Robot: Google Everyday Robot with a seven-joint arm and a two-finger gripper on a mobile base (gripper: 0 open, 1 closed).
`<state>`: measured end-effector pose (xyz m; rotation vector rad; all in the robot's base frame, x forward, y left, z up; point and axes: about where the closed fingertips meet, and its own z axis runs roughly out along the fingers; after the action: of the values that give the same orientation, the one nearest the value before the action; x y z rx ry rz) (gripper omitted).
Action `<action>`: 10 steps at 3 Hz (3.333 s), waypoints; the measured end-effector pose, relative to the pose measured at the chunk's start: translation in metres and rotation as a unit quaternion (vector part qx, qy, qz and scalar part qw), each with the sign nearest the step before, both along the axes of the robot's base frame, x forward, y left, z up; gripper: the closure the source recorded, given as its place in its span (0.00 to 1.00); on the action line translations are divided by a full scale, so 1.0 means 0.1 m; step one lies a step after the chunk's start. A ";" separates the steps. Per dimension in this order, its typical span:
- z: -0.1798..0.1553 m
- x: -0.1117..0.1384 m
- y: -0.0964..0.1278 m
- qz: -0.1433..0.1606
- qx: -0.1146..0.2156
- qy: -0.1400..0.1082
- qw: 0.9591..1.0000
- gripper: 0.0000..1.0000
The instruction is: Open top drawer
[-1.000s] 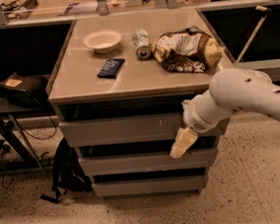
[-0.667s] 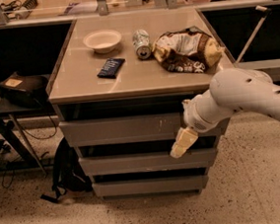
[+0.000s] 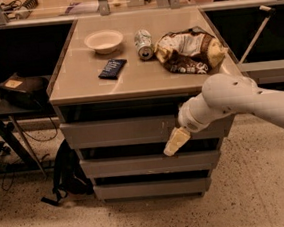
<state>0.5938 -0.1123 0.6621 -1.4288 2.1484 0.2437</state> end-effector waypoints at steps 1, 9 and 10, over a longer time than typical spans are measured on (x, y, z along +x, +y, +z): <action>-0.20 0.28 0.11 -0.015 0.030 0.003 0.999 0.00; -0.09 0.18 0.05 -0.018 0.047 0.007 0.999 1.00; -0.08 0.15 0.04 -0.019 0.049 0.007 0.999 1.00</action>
Offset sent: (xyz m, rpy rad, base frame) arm 0.0248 0.0098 -0.0184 0.0538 0.0063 -0.0263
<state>0.6087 -0.1084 0.6536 -1.3340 2.1417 0.3426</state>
